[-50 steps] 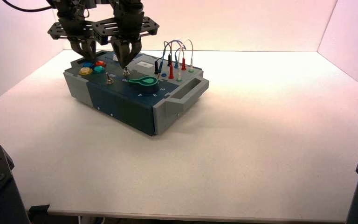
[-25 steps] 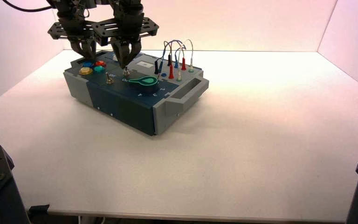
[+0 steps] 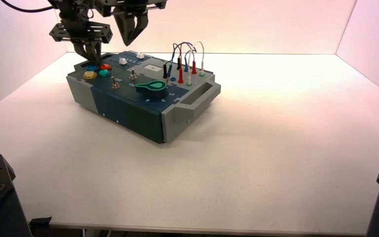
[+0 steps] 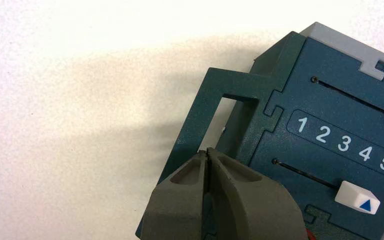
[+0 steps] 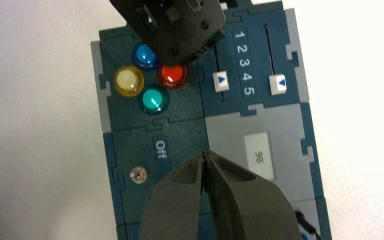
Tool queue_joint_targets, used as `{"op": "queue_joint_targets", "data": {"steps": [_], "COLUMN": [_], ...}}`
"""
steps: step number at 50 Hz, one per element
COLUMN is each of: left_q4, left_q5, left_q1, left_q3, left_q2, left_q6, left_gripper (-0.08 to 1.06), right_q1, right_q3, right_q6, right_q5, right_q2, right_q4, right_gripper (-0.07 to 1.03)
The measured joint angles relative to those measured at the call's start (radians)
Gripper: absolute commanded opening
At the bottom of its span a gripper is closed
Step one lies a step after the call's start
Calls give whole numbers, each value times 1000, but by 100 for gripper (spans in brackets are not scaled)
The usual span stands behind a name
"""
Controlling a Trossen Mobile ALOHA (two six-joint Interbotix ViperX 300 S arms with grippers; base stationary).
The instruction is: Flip the top switch on with the right gripper.
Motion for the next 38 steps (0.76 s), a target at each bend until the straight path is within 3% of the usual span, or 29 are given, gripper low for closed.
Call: {"op": "queue_joint_targets", "data": {"steps": [12, 26, 38], "left_q4": [5, 3, 5], "left_q5": [2, 25, 28], "left_q1": [-5, -86, -110], "left_q3": [52, 115, 152], "left_q2": [-64, -146, -198], "left_q6": [-2, -3, -9], "left_gripper": [-3, -3, -3], "right_q1": [-3, -2, -3], "right_q3": [106, 218, 299], "right_q6": [0, 3, 5], "right_q5": [-2, 11, -2], "right_q2": [-74, -160, -225], "right_q4": [0, 0, 0], "right_gripper": [-2, -2, -2]}}
